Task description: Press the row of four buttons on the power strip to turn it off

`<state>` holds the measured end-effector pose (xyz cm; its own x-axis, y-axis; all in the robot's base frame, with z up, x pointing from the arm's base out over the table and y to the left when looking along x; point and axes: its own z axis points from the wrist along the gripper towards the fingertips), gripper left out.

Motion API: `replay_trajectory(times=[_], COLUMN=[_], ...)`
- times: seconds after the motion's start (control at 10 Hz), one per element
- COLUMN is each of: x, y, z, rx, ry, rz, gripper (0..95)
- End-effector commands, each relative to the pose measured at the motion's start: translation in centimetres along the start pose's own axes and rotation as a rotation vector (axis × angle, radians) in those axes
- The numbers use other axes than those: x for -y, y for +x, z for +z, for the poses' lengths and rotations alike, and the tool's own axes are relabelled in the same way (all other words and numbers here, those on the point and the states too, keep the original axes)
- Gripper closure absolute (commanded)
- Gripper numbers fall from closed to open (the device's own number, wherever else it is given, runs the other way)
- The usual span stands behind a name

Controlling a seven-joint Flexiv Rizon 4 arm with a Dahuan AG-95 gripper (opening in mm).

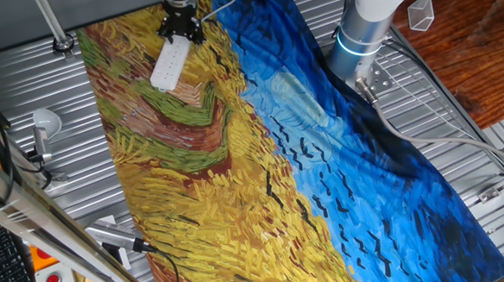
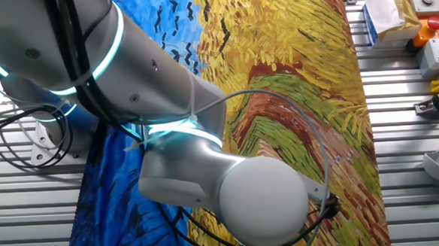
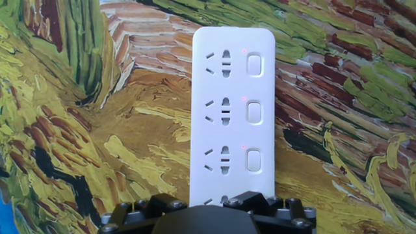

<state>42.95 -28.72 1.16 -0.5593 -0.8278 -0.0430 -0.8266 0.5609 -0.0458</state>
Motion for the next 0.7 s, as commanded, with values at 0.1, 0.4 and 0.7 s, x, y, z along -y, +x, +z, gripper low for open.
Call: replay_trajectory(times=[0.1,0.4,0.7], x=[-0.1,-0.1,-0.2], y=[0.0,-0.1,-1.4], z=[-1.8,-3.1,-3.0], rx=[-0.017,-0.022,-0.015], ry=[-0.010,-0.014,-0.018], rz=[0.003,0.005,0.023], gripper=[19.0,19.0,19.0])
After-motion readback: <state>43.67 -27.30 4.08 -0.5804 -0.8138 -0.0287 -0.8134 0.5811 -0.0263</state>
